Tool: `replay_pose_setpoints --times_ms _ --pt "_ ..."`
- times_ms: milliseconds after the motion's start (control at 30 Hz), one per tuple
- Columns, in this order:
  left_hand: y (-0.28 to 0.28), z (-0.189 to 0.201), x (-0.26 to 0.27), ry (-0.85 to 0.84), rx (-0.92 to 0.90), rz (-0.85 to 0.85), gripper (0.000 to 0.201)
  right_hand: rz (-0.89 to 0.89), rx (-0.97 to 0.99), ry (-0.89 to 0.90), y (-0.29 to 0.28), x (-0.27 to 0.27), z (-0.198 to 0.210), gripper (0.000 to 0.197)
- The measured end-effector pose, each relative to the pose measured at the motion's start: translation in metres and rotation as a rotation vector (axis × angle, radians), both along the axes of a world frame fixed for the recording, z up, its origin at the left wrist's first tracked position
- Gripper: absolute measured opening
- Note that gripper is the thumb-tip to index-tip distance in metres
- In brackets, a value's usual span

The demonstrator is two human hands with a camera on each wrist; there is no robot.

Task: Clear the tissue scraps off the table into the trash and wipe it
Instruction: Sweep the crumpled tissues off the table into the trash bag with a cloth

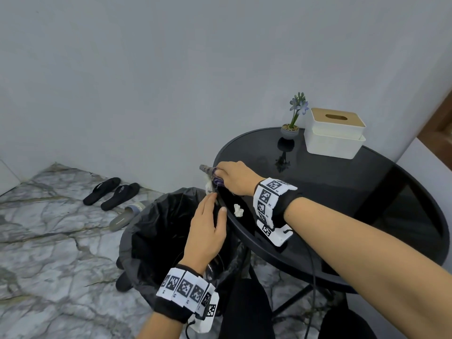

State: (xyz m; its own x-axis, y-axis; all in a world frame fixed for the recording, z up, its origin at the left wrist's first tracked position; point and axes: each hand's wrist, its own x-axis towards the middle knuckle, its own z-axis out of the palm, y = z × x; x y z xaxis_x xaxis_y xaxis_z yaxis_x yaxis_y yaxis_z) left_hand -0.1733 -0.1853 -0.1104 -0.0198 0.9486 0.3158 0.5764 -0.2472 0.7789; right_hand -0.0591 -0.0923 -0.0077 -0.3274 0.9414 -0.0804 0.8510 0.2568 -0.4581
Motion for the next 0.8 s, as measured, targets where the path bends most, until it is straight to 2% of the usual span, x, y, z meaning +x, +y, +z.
replay_pose_setpoints --times_ms 100,233,433,567,633,800 --pt "0.001 0.000 -0.002 -0.001 0.001 -0.017 0.052 -0.031 0.036 0.062 -0.001 0.003 0.006 0.028" --pt "0.007 -0.003 -0.008 0.022 0.005 -0.038 0.052 -0.105 0.082 0.016 -0.002 0.022 0.018 0.026" --pt "0.019 -0.004 -0.013 0.072 0.026 -0.078 0.048 -0.084 0.099 -0.251 -0.023 0.060 0.026 0.022" --pt "0.025 -0.001 -0.014 0.094 -0.001 -0.082 0.050 0.017 0.015 -0.398 -0.050 0.071 0.016 0.007" --pt "0.026 0.001 -0.015 0.105 -0.010 -0.082 0.050 0.018 -0.012 -0.384 -0.058 0.072 0.010 0.007" --pt "0.024 0.003 -0.017 0.121 -0.014 -0.089 0.050 -0.028 -0.058 -0.278 -0.068 0.071 -0.001 0.026"
